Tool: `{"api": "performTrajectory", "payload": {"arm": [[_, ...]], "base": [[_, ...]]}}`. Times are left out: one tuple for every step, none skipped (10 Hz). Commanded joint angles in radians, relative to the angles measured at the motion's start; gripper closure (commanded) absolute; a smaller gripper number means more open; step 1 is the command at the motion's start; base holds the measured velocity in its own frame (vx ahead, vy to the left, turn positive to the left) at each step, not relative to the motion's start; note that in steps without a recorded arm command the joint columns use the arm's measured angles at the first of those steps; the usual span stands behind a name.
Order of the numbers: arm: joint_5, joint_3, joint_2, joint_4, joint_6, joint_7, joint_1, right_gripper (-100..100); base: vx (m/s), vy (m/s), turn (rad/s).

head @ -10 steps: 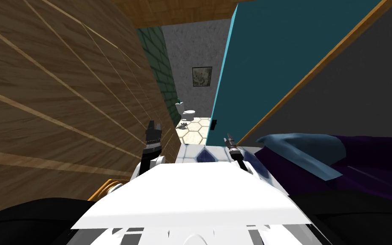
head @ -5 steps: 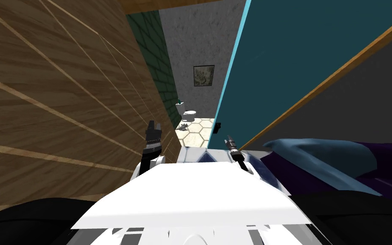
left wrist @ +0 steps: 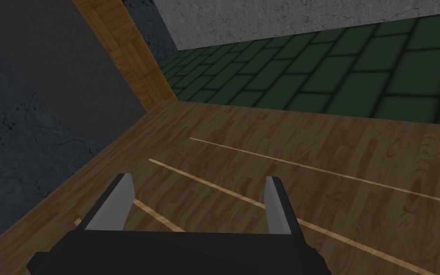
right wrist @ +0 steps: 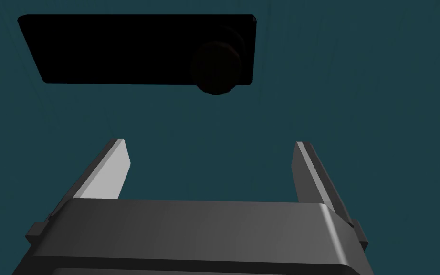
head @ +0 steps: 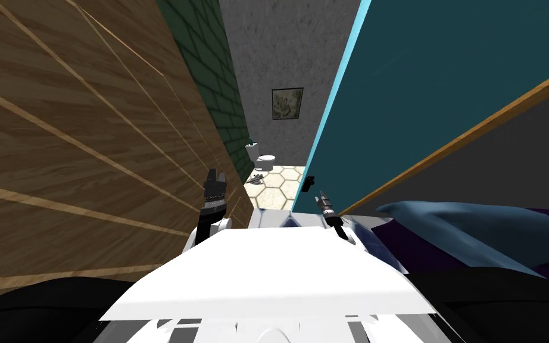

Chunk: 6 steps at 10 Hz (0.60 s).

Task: Pull the door open

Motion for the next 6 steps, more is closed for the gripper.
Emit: {"api": "performTrajectory", "payload": {"arm": [[-0.004, -0.002, 0.0, 0.011, 0.01, 0.006, -0.016, -100], [-0.005, -0.003, 0.0, 0.014, 0.013, 0.008, -0.021, -100], [-0.008, -0.005, 0.0, 0.021, 0.019, 0.012, -0.031, -100], [-0.011, -0.006, 0.0, 0.029, 0.025, 0.016, -0.041, -100], [-0.013, -0.008, 0.0, 0.036, 0.032, 0.02, -0.052, -100], [-0.016, -0.009, 0.0, 0.042, 0.037, 0.023, -0.06, -100]], "base": [[0.158, -0.004, 0.046], [0.195, -0.036, 0.043], [0.184, -0.038, 0.041], [0.181, -0.043, 0.048], [0.187, -0.043, 0.045], [0.183, -0.031, 0.047]]}}
